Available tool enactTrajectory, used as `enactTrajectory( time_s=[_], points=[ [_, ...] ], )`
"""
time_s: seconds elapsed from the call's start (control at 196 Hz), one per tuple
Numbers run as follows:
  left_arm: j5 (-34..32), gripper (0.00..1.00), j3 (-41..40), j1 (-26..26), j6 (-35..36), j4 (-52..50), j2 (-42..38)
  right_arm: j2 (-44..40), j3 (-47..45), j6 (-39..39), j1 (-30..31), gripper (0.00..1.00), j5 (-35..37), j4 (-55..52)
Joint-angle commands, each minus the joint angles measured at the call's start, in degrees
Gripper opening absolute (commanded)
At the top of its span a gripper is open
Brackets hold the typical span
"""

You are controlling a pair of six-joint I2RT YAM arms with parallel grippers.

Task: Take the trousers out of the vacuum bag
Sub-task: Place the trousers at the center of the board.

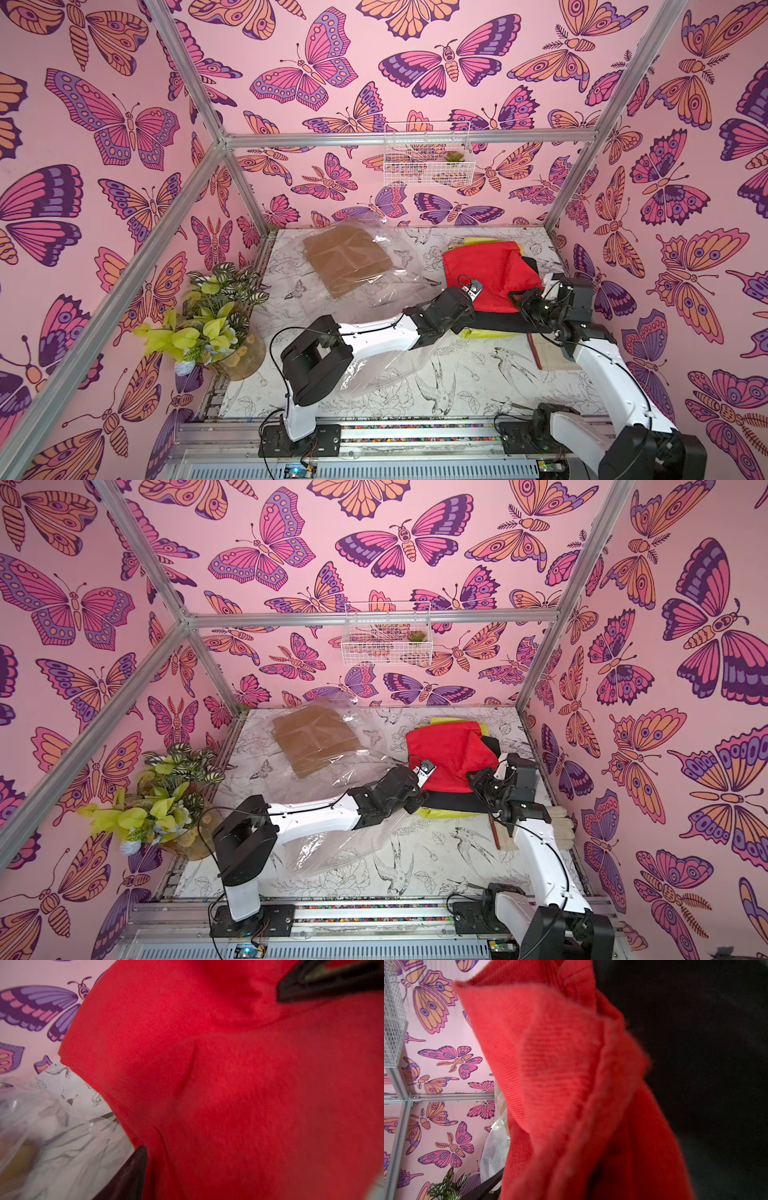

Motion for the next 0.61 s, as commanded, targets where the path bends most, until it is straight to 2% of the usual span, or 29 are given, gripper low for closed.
enactTrajectory(
  time_s=[0.0, 0.061, 0.138, 0.229, 0.403, 0.484, 0.607],
  points=[
    [-0.4, 0.83, -2.9, 0.0, -2.3, 0.2, -5.1, -2.7, -1.0, -0.9, -0.7, 0.21, 5.6, -8.1],
    [0.2, 0.88, -3.5, 0.0, -3.1, -1.1, -7.2, -3.5, -1.0, -0.7, -1.0, 0.34, 7.7, -10.3],
    [1.1, 0.88, -3.2, 0.1, -4.2, -3.1, -9.4, -4.4, -0.7, -0.7, -1.4, 0.5, 10.1, -13.0],
    [1.8, 0.88, -0.9, 0.0, -5.9, -6.1, -10.8, -5.9, -0.6, -0.8, -2.2, 0.64, 12.3, -15.5],
    [4.9, 0.88, 7.6, 0.5, -9.5, -13.8, -8.8, -6.7, 1.0, -3.4, -4.9, 0.75, 14.4, -20.5],
    [7.6, 0.88, 12.3, 1.1, -11.4, -16.9, -6.8, -7.4, 2.5, -5.2, -5.9, 0.79, 18.4, -24.0],
    [10.8, 0.83, 20.7, 2.5, -13.6, -21.8, -1.9, -8.7, 5.0, -7.2, -6.9, 0.91, 23.5, -27.9]
  ],
)
